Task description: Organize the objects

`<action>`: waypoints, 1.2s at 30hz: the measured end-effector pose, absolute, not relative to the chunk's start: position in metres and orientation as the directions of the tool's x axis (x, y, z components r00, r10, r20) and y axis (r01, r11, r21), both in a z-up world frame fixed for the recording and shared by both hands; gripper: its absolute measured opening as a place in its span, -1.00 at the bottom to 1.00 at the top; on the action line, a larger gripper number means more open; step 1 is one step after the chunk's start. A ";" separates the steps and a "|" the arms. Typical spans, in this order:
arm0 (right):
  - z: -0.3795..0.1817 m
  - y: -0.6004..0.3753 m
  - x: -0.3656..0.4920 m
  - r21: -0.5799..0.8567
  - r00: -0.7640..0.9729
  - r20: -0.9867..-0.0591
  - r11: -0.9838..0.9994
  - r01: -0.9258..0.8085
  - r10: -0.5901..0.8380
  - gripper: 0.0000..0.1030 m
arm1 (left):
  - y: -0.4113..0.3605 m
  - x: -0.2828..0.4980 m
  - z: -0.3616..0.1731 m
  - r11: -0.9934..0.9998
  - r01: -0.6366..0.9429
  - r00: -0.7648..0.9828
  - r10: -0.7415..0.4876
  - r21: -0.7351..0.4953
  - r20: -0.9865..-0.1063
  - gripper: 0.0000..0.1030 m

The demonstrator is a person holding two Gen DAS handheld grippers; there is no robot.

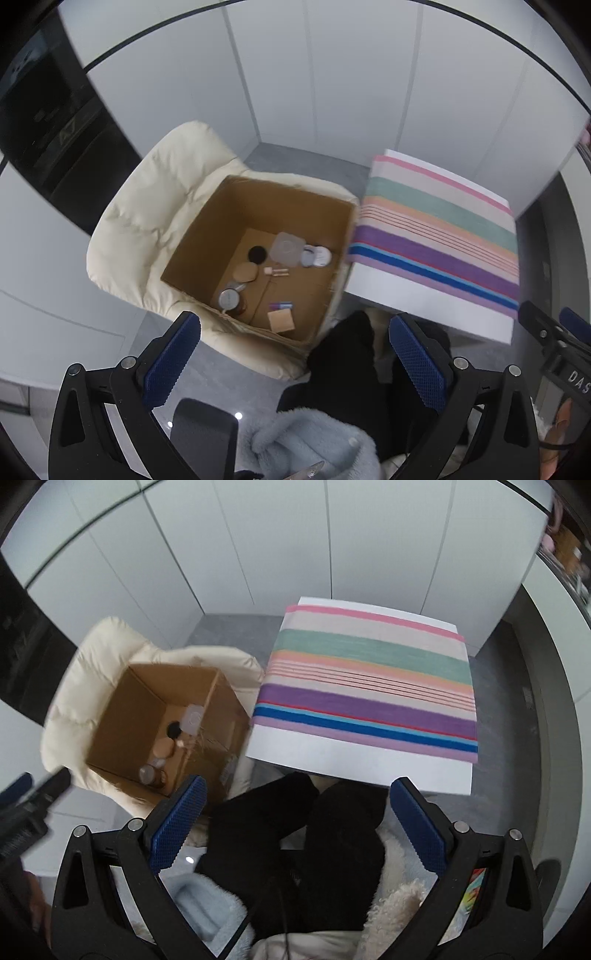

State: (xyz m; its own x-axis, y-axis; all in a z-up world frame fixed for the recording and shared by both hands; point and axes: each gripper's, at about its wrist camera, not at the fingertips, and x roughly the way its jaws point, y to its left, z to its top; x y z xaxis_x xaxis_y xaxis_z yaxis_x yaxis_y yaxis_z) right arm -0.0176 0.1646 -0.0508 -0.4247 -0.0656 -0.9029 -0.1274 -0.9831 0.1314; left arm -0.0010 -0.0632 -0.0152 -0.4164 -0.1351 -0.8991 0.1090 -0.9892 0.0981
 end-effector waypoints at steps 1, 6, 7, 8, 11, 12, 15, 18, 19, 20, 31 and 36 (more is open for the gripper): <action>-0.045 0.165 -0.013 0.130 -0.434 -0.899 -0.983 -0.131 -0.062 0.97 | -0.058 0.003 -0.010 -0.991 0.096 -0.426 -0.126 0.094 -0.896 1.00; -0.017 0.162 0.017 0.119 -0.499 -0.866 -0.983 -0.140 -0.034 0.97 | -0.036 0.023 0.020 -0.990 0.050 -0.482 -0.142 0.134 -0.865 1.00; -0.013 0.160 0.022 0.112 -0.509 -0.860 -0.984 -0.137 -0.027 0.97 | -0.033 0.027 0.023 -0.990 0.041 -0.487 -0.139 0.137 -0.862 1.00; -0.009 0.158 0.028 0.104 -0.521 -0.853 -0.986 -0.132 -0.021 0.97 | -0.030 0.030 0.027 -0.990 0.027 -0.490 -0.132 0.136 -0.862 1.00; 0.001 0.153 0.042 0.102 -0.540 -0.842 -0.988 -0.115 -0.024 0.97 | -0.027 0.038 0.032 -0.990 0.029 -0.499 -0.135 0.139 -0.856 1.00; 0.003 0.152 0.046 0.106 -0.541 -0.840 -0.988 -0.114 -0.027 0.97 | -0.027 0.041 0.033 -0.990 0.027 -0.503 -0.132 0.137 -0.854 1.00; 0.006 0.152 0.054 0.126 -0.545 -0.838 -0.984 -0.122 -0.039 0.97 | -0.029 0.047 0.035 -0.994 0.027 -0.501 -0.108 0.109 -0.859 1.00; 0.007 0.153 0.060 0.133 -0.549 -0.835 -0.982 -0.131 -0.040 0.97 | -0.031 0.051 0.035 -0.992 0.033 -0.504 -0.121 0.121 -0.855 1.00; 0.008 0.152 0.062 0.132 -0.550 -0.834 -0.982 -0.131 -0.039 0.97 | -0.031 0.053 0.035 -0.992 0.033 -0.505 -0.125 0.126 -0.854 1.00; 0.008 0.152 0.063 0.131 -0.552 -0.833 -0.983 -0.130 -0.038 0.97 | -0.031 0.054 0.035 -0.991 0.031 -0.503 -0.125 0.127 -0.855 1.00; 0.004 0.151 0.063 0.129 -0.549 -0.835 -0.983 -0.129 -0.037 0.97 | -0.028 0.057 0.032 -0.990 0.021 -0.504 -0.132 0.140 -0.854 1.00; 0.003 0.153 0.064 0.135 -0.549 -0.835 -0.982 -0.133 -0.040 0.97 | -0.026 0.054 0.027 -0.988 0.018 -0.498 -0.139 0.150 -0.856 1.00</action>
